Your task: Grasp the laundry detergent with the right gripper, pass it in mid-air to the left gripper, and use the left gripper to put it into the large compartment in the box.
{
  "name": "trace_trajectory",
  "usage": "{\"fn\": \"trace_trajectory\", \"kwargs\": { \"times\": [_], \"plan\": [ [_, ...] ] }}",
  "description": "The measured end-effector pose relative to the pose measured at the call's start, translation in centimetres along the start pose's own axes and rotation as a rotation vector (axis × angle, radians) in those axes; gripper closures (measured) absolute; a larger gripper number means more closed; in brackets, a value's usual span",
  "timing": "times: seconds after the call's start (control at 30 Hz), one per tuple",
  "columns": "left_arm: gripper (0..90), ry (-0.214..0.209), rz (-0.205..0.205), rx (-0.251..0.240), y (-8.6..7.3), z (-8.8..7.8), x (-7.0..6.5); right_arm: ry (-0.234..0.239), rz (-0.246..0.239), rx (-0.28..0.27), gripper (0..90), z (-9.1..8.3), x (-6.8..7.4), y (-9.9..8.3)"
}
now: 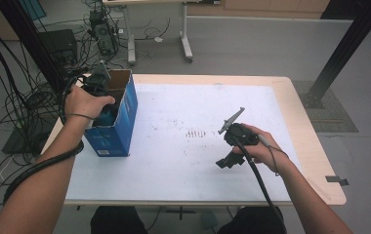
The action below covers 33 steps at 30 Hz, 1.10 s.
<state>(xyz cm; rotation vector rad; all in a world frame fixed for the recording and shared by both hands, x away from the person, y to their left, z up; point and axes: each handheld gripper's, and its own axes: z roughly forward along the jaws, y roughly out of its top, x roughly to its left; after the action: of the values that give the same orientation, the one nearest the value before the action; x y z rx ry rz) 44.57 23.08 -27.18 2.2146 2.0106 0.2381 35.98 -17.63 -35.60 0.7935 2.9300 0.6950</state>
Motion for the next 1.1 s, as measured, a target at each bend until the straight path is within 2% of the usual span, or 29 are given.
{"fn": "trace_trajectory", "kwargs": {
  "times": [1.1],
  "plan": [
    [37.6, 0.002, -0.017, -0.005, 0.01, 0.05, 0.00, -0.003, 0.002, -0.003, 5.3, -0.10, -0.03, -0.16]
  ]
}}
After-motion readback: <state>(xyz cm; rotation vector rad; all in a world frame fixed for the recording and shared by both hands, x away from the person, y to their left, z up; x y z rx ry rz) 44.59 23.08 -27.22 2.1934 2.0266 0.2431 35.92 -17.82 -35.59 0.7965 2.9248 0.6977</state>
